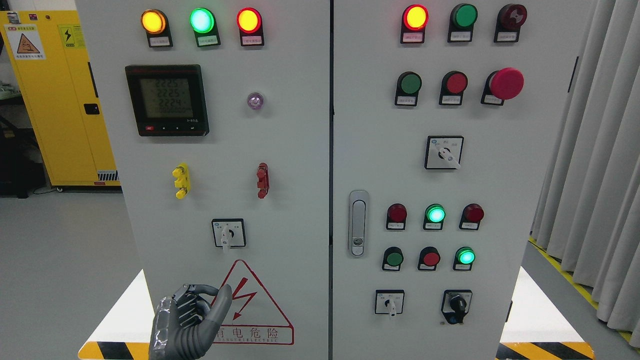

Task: Turn on light switch 1

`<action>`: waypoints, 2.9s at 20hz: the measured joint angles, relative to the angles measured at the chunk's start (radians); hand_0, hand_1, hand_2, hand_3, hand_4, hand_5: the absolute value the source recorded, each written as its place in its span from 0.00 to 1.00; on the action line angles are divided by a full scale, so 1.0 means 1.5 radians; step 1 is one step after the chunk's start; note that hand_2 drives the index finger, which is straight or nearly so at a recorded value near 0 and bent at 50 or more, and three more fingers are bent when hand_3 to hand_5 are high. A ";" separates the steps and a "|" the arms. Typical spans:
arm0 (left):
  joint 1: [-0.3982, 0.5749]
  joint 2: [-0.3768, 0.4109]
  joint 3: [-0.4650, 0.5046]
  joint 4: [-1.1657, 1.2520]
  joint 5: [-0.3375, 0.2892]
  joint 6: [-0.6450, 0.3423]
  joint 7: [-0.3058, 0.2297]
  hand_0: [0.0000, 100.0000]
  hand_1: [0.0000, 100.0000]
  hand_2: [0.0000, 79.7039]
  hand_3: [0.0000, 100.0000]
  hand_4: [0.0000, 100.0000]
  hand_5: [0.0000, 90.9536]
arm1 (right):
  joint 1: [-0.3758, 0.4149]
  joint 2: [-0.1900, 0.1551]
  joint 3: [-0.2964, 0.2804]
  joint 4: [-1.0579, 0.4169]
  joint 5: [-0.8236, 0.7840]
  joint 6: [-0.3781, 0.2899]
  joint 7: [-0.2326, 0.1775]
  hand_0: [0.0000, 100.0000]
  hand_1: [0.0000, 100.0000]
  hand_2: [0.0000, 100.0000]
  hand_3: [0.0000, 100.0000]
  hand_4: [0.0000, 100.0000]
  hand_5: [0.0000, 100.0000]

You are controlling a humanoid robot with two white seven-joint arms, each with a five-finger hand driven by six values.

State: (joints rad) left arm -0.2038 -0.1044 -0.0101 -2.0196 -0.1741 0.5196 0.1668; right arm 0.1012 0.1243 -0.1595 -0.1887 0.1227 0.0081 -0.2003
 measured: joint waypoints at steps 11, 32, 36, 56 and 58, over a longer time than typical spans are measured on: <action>-0.030 -0.007 0.004 0.005 -0.014 0.020 0.010 0.18 0.66 0.69 0.90 0.89 0.96 | 0.000 0.000 0.000 0.000 0.000 0.000 0.000 0.00 0.50 0.04 0.00 0.00 0.00; -0.085 -0.018 -0.005 0.015 -0.033 0.050 0.024 0.17 0.66 0.69 0.91 0.88 0.96 | 0.000 0.000 0.000 0.000 0.000 0.000 0.000 0.00 0.50 0.04 0.00 0.00 0.00; -0.091 -0.019 -0.009 0.018 -0.035 0.054 0.025 0.17 0.66 0.69 0.91 0.88 0.96 | 0.000 0.000 0.000 0.000 0.000 0.000 0.000 0.00 0.50 0.04 0.00 0.00 0.00; -0.110 -0.023 -0.012 0.032 -0.037 0.056 0.036 0.17 0.64 0.69 0.91 0.88 0.96 | 0.000 0.000 0.000 0.000 0.000 0.000 0.000 0.00 0.50 0.04 0.00 0.00 0.00; -0.111 -0.024 -0.013 0.033 -0.037 0.056 0.036 0.17 0.64 0.69 0.91 0.88 0.96 | 0.000 0.000 0.000 0.000 0.000 0.000 0.000 0.00 0.50 0.04 0.00 0.00 0.00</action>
State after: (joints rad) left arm -0.3702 -0.1401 -0.0294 -1.9695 -0.2298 0.6041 0.2207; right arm 0.1013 0.1242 -0.1595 -0.1887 0.1227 0.0081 -0.2002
